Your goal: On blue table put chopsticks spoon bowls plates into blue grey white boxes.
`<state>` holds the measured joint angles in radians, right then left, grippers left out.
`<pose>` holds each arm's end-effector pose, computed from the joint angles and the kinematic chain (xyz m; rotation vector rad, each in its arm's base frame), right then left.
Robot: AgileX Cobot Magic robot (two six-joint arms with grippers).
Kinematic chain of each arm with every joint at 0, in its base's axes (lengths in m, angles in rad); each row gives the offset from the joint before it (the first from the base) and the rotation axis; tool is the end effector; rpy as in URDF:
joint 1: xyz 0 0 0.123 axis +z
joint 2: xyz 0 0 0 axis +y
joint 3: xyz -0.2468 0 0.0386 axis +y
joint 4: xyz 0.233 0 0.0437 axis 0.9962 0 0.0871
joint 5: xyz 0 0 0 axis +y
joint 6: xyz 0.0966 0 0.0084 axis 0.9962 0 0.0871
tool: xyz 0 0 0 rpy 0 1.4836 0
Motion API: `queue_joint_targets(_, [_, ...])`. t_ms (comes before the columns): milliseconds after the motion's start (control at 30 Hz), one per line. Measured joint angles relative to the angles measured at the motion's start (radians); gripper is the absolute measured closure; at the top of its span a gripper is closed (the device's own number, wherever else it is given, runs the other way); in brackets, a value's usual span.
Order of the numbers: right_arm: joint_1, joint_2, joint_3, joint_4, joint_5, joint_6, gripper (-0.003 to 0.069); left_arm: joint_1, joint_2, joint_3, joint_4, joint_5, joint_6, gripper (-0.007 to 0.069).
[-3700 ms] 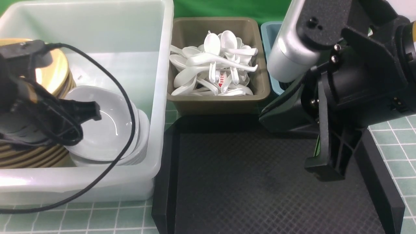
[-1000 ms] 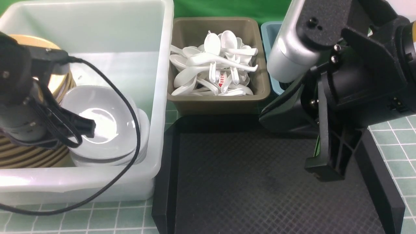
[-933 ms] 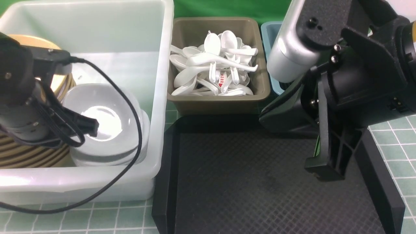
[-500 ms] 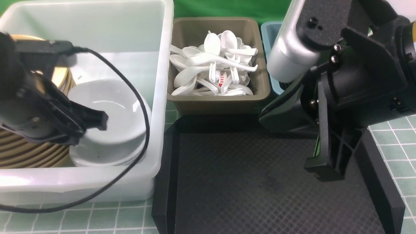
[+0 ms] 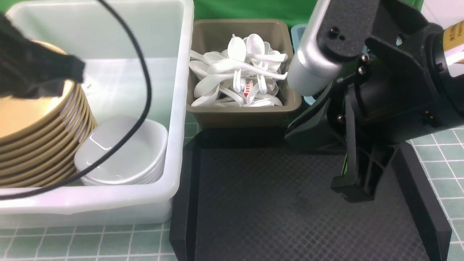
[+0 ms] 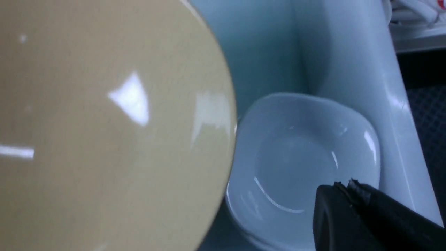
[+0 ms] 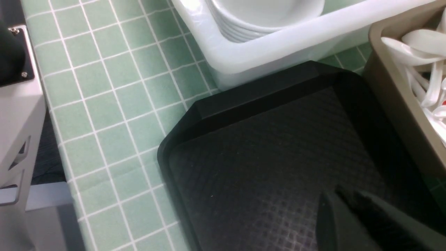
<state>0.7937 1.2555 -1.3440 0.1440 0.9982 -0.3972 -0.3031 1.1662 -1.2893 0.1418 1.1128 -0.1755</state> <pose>0.1699 0.1894 0.3635 -1.3226 2.0179 0.3662 0.2175 -0.0551 0.3618 0.1796 2.4528 -0.0241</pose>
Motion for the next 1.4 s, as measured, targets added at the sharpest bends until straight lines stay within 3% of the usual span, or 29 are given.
queue_joint_targets(167, [0.0, -0.025, 0.0, 0.0, -0.002, 0.001, 0.0563, 0.0, -0.015, 0.009, -0.07, -0.179, 0.135, 0.0636])
queue_joint_targets(367, [0.0, -0.164, 0.082, 0.0, -0.09, 0.028, 0.0562, 0.0, -0.238, 0.207, -0.071, -0.302, 0.181, 0.0636])
queue_joint_targets(567, [0.0, -0.339, 0.27, 0.0, -0.245, 0.071, 0.0562, 0.0, -0.495, 0.504, -0.039, -0.399, 0.175, 0.0636])
queue_joint_targets(700, [0.0, -0.517, 0.463, 0.001, -0.4, 0.117, 0.0562, 0.0, -0.737, 0.744, -0.033, -0.463, 0.072, 0.0636])
queue_joint_targets(867, [0.0, -0.675, 0.609, 0.005, -0.536, 0.169, 0.0562, 0.0, -0.903, 0.887, 0.002, -0.546, 0.019, 0.0636])
queue_joint_targets(1100, [0.0, -0.751, 0.71, 0.01, -0.694, 0.221, 0.0562, 0.0, -0.98, 0.938, 0.015, -0.57, 0.013, 0.0636])
queue_joint_targets(1400, [0.0, -0.749, 0.711, 0.016, -0.71, 0.217, 0.0559, 0.0, -0.982, 0.938, 0.015, -0.523, 0.013, 0.0636])
